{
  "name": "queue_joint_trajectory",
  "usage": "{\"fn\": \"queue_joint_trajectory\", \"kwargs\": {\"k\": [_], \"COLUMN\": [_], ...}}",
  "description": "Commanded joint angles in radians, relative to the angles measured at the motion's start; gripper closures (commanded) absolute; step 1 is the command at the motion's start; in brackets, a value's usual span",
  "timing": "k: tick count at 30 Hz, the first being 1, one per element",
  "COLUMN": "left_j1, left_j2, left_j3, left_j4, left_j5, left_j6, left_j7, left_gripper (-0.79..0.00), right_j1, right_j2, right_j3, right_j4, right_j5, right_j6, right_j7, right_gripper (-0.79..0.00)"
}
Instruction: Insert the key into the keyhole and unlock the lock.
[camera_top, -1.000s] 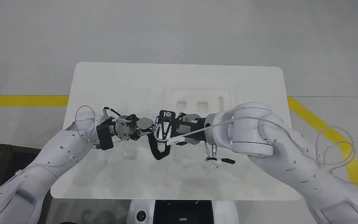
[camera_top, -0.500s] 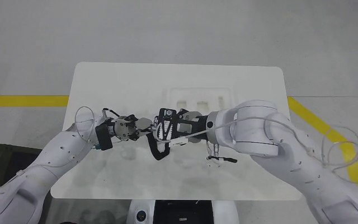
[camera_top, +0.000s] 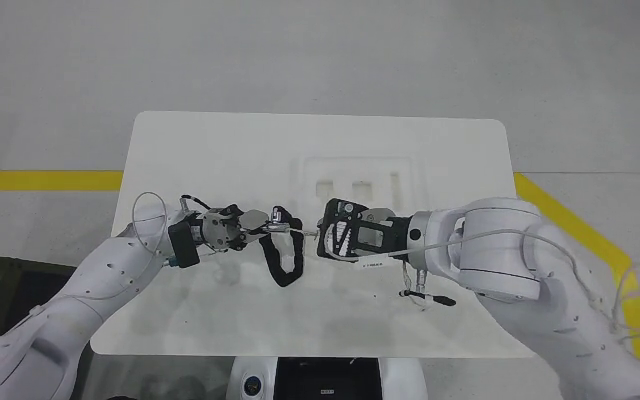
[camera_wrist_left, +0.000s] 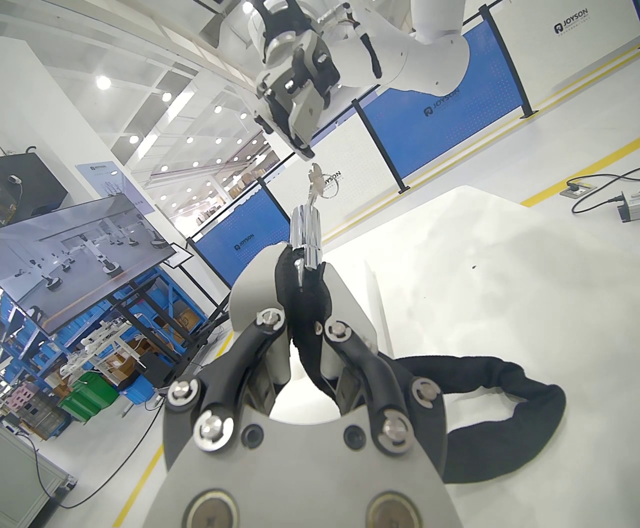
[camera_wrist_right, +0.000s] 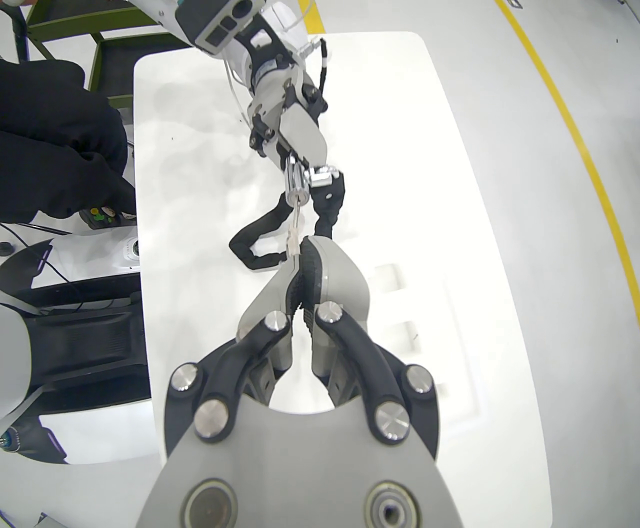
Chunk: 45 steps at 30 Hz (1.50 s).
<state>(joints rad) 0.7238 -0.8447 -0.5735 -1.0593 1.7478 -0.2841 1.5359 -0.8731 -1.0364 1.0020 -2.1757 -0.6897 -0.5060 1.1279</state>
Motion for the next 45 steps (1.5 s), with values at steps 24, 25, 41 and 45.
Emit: {"fn": "queue_joint_trajectory", "kwargs": {"k": [24, 25, 41, 45], "left_j1": [0.029, 0.030, 0.037, 0.037], "left_j2": [0.011, 0.010, 0.010, 0.010], "left_j3": [-0.050, -0.051, -0.058, -0.059], "left_j4": [-0.037, -0.039, -0.043, -0.043], "left_j5": [0.016, 0.016, 0.019, 0.020], "left_j6": [0.000, 0.000, 0.000, 0.000], "left_j7": [0.000, 0.000, 0.000, 0.000], "left_gripper": [0.000, 0.000, 0.000, 0.000], "right_j1": [-0.072, -0.071, -0.039, -0.027], "right_j2": [0.017, 0.017, 0.015, 0.013], "right_j3": [-0.002, -0.004, -0.030, -0.040], "right_j4": [0.059, 0.061, 0.075, 0.082], "right_j5": [-0.146, -0.144, -0.136, -0.132], "right_j6": [-0.133, -0.137, -0.140, -0.137], "right_j7": [-0.190, -0.194, -0.214, -0.217], "right_gripper": [-0.012, -0.018, -0.018, -0.006]}}
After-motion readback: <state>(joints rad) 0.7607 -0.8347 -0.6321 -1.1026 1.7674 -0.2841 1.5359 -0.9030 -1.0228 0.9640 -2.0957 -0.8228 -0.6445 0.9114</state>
